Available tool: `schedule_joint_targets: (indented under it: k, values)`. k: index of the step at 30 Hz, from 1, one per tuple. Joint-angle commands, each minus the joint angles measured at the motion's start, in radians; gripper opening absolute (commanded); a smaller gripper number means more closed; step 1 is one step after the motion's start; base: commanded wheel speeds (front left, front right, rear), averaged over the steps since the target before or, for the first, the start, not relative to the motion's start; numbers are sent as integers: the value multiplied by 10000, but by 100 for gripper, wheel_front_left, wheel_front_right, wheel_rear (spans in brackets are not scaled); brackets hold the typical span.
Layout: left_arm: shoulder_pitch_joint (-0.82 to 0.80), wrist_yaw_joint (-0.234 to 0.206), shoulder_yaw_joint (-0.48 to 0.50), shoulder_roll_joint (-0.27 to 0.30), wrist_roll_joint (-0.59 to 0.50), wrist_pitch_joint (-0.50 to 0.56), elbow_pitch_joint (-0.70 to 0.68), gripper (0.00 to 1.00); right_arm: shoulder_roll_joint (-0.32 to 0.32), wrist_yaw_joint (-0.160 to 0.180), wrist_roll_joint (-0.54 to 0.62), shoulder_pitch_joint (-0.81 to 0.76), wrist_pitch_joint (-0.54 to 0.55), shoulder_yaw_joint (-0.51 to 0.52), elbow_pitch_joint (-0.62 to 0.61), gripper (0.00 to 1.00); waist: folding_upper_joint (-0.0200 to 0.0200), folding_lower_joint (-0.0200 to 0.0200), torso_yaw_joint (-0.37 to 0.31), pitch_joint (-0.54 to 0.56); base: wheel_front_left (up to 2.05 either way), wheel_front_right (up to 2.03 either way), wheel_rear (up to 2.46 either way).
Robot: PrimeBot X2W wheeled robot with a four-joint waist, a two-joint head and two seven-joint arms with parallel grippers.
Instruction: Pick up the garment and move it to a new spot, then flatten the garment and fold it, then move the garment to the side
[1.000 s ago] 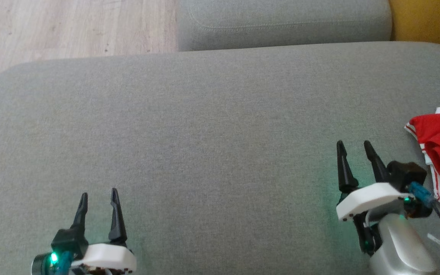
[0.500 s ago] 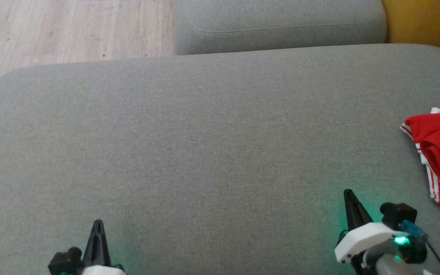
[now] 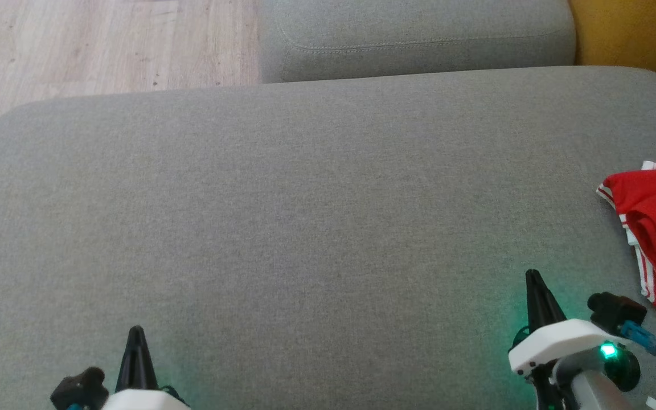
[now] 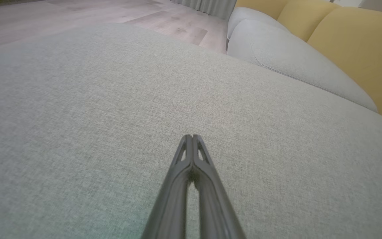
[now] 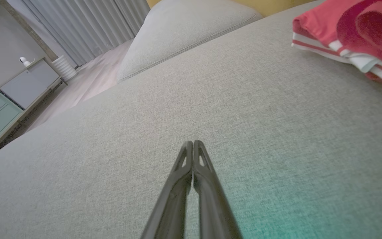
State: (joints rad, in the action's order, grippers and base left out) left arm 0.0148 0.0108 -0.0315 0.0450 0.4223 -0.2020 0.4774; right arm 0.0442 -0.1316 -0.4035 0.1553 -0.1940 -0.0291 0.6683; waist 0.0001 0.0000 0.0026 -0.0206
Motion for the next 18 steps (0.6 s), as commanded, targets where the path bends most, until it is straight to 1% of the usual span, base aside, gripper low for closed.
schedule_joint_targets:
  k: [1, 18]
  values:
    - [-452, 106, 170, 15, 294, 62, -368, 0, 15, 2, -317, 405, 51, 32, -422, 0, -1, 0, 0, 2, 0, 0, 0]
    - [-567, 273, 363, 21, 2062, 531, -670, 0, 22, 3, -2110, 268, 510, 243, -1008, 0, -1, 0, -4, 29, 0, 0, 0]
